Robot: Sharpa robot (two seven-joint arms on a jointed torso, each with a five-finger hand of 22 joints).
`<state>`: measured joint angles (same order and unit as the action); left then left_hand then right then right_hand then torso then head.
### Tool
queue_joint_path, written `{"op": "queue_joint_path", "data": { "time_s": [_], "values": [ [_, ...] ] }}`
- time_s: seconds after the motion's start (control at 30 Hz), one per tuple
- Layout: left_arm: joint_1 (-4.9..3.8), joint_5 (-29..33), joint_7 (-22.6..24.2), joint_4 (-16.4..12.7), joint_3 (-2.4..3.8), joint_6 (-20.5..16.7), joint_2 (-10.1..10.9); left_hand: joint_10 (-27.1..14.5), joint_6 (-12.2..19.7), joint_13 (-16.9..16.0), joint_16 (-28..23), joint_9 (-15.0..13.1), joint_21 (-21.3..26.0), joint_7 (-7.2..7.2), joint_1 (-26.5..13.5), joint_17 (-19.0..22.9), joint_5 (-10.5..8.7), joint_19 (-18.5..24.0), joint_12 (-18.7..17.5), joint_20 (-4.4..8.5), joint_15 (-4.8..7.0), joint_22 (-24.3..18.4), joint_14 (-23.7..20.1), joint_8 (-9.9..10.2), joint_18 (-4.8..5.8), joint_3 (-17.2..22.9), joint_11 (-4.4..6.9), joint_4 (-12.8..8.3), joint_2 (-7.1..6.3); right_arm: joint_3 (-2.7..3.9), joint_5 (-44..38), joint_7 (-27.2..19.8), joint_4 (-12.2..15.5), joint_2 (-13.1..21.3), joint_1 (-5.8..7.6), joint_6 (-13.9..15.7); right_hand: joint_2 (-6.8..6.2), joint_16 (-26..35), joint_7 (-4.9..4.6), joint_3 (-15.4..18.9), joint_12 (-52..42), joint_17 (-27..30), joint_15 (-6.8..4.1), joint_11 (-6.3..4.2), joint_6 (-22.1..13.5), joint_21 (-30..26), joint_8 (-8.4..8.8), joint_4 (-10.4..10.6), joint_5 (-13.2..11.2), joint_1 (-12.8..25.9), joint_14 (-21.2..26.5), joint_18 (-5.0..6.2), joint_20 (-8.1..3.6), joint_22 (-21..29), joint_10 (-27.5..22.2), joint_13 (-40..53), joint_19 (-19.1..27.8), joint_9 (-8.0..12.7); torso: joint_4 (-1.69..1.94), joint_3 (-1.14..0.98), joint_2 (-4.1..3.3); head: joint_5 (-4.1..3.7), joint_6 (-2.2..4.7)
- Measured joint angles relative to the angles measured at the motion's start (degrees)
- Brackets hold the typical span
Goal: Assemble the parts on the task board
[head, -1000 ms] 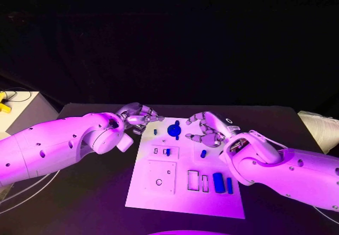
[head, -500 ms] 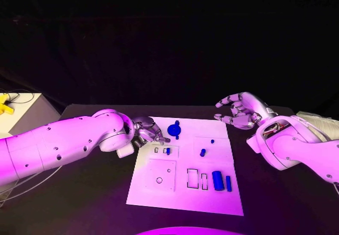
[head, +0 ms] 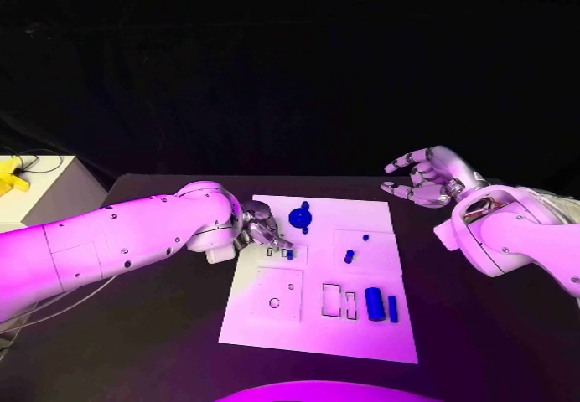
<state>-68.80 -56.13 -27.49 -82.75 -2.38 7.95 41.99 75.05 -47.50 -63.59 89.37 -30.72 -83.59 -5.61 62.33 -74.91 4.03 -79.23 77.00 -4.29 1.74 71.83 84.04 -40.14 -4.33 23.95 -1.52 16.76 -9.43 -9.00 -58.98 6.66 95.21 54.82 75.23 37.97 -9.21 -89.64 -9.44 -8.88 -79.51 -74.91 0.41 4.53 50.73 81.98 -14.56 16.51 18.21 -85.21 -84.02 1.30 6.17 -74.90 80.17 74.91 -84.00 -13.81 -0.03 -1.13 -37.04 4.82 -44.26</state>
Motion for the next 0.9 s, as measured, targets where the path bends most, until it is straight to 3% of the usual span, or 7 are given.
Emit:
{"op": "queue_joint_path", "data": {
  "time_s": [0.27, 0.9],
  "values": [
    [-0.01, -1.4, -1.1, 1.2, -0.40, 0.4, -1.2, 0.0, 0.2, 0.4, 0.0, -0.1, 0.0, 0.20, 0.0, 0.0, 0.00, 0.0, -0.3, 0.00, 0.00, 0.0, 0.0, 0.0, 0.00, -0.2, 0.00, -0.2, 0.00, -0.01, -0.1, 0.0, -0.5, -0.4, 0.07, -0.2, -0.23, 0.0, -0.18, -0.3, 0.4, 0.0, 0.00, -0.04, -0.2, -0.3, 0.00, 0.0, 0.0, 0.2, 0.0, 0.00, 0.00, 0.0, -0.5, 0.0, 0.0, 0.1, 0.07, 0.07, -0.12, -0.15, -0.38],
    [-0.04, -1.1, -1.5, 1.4, -0.40, 0.5, -2.6, 0.0, 0.2, 0.4, 0.0, -0.2, 0.0, 0.20, 0.0, 0.0, 0.00, 0.0, -0.3, -0.01, -0.01, 0.0, 0.0, -0.3, 0.00, -0.2, -0.01, -0.2, 0.00, -0.01, -0.6, 0.1, -1.0, -1.1, 0.09, -0.5, -0.22, 0.2, -0.17, -0.6, 0.7, 0.0, 0.00, 0.15, -0.2, -0.5, 0.00, 0.0, 0.2, 0.2, 0.0, -0.01, 0.00, 0.0, -0.7, 0.0, 0.0, 0.1, 0.02, 0.13, -0.30, -0.28, -1.55]
  ]
}}
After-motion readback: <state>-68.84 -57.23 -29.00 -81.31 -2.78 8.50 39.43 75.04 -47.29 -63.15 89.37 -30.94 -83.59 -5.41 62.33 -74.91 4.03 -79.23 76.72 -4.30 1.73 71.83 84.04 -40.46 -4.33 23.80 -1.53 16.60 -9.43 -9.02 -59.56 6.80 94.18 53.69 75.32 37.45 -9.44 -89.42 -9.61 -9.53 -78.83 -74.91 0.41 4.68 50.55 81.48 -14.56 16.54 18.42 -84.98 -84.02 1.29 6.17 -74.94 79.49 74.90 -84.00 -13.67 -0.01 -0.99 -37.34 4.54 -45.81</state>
